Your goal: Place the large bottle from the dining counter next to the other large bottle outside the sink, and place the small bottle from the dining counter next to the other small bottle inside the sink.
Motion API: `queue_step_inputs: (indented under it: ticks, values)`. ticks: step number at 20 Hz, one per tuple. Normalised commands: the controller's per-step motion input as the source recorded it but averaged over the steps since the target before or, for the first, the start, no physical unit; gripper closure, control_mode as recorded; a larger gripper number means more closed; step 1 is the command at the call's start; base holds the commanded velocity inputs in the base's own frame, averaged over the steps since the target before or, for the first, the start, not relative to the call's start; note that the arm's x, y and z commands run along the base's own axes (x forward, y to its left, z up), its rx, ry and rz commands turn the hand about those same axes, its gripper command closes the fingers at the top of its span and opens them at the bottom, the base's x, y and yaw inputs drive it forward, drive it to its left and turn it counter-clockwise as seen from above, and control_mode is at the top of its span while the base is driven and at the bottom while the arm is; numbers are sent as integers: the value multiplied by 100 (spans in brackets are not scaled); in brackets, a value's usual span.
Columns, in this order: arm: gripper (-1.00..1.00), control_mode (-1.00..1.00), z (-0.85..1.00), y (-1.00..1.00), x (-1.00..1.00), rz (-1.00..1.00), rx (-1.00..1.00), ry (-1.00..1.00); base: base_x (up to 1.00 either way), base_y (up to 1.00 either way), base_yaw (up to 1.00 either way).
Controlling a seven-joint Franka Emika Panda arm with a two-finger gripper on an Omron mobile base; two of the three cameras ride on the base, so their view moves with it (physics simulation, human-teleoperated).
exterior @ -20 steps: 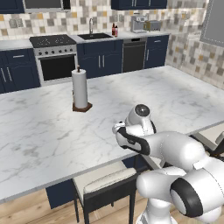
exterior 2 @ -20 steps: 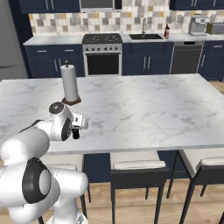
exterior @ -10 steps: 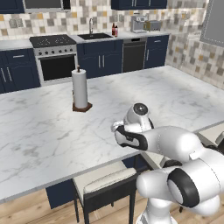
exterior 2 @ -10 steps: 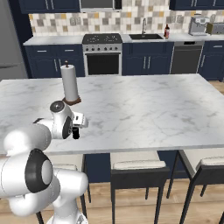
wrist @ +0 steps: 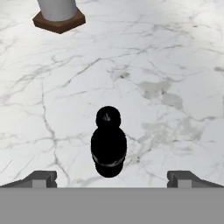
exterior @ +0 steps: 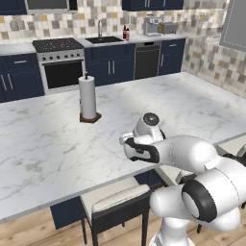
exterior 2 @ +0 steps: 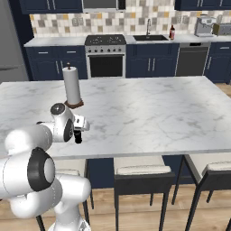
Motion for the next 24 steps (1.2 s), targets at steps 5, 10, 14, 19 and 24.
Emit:
queue_step_inputs:
  ticks: [5, 10, 14, 19, 24]
  values:
    - [-100, -100, -6, 0, 14, 0, 0, 0, 0, 0, 0]
    - [-100, -100, -9, 0, 15, 0, 0, 0, 0, 0, 0]
    - [-100, -100, -16, 0, 13, 0, 0, 0, 0, 0, 0]
    - [-100, -100, -14, 0, 10, 0, 0, 0, 0, 0, 0]
    - [-100, -100, -9, 0, 9, 0, 0, 0, 0, 0, 0]
